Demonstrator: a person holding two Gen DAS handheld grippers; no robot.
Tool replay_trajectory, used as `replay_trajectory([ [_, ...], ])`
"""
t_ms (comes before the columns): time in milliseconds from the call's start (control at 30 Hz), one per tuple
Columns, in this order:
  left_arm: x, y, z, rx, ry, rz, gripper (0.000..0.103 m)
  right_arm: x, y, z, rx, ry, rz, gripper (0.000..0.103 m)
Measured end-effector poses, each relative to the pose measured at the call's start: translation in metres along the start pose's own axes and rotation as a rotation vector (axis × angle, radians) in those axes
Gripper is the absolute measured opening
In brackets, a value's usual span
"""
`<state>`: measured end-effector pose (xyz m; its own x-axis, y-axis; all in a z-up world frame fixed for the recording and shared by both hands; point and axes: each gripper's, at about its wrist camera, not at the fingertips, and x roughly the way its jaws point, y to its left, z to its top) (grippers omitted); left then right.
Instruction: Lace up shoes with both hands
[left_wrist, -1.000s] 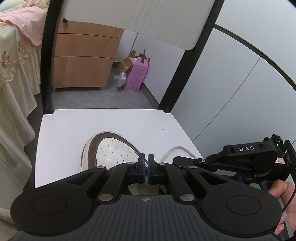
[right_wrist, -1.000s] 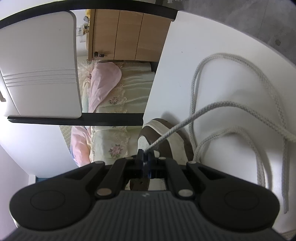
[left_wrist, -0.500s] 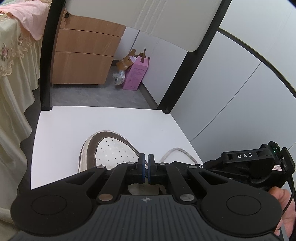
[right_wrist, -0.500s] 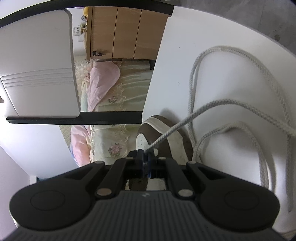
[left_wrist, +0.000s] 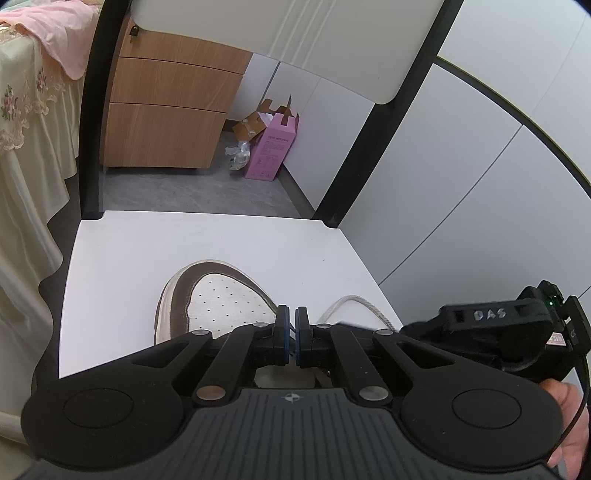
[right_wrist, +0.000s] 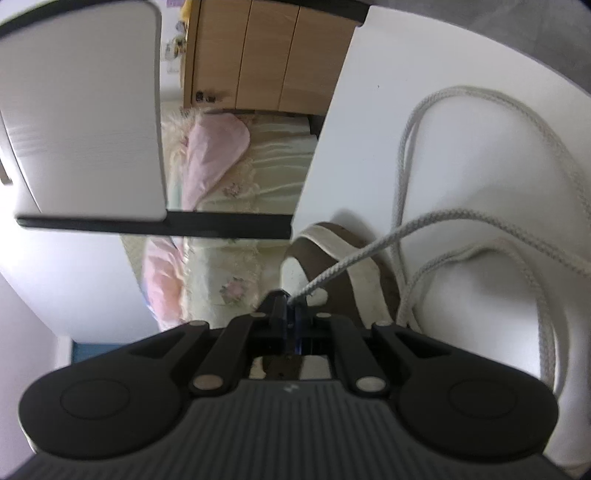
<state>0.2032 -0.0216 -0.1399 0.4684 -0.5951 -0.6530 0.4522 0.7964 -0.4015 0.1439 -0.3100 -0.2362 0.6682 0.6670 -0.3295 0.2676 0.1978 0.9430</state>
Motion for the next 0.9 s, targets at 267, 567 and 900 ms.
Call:
replay_trajectory([
  [267,0.001,-0.001,0.001,0.0,0.002,0.003,0.003,-0.006,-0.006,0.002,0.016,-0.01,0.027,0.013],
  [567,0.001,0.0,0.0,-0.013,0.003,0.004,0.003,-0.014,-0.024,0.007,0.126,-0.046,0.044,0.029],
  [900,0.003,-0.002,-0.001,-0.012,0.002,-0.003,0.003,-0.007,-0.025,0.0,0.149,-0.044,0.064,0.008],
])
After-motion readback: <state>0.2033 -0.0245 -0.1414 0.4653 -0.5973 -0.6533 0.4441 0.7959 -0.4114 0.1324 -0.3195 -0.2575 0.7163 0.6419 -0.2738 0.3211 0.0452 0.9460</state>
